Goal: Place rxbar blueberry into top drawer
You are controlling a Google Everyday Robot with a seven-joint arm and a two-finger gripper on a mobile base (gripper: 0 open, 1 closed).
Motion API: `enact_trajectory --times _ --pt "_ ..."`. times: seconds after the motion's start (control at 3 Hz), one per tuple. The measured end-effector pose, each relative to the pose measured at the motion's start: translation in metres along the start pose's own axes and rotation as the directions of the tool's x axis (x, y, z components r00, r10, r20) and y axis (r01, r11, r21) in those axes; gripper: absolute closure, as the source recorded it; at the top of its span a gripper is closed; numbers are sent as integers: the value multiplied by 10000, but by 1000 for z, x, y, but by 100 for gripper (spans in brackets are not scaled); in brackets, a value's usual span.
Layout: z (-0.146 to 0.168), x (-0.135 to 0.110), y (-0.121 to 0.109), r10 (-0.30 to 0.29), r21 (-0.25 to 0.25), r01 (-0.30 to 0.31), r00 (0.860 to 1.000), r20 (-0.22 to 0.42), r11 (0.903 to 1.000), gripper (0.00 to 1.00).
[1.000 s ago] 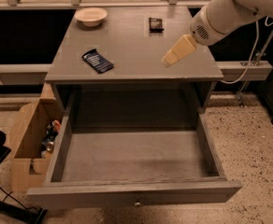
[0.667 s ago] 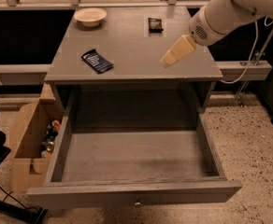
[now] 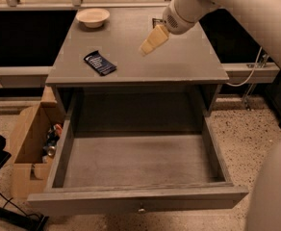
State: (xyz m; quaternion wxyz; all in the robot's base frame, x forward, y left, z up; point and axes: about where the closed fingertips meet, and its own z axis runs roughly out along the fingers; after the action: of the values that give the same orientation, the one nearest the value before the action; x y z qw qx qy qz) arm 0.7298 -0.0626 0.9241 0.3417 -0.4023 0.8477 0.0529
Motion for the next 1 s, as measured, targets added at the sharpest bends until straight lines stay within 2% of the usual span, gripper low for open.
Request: enact_trajectory --times 0.33,0.67,1.0 --pt "33 -31 8 113 -331 -120 9997 -194 9994 0" --pt "64 -56 34 73 -774 -91 9997 -226 9970 0" --pt "90 -70 70 80 -1275 -121 9994 -329 9918 0"
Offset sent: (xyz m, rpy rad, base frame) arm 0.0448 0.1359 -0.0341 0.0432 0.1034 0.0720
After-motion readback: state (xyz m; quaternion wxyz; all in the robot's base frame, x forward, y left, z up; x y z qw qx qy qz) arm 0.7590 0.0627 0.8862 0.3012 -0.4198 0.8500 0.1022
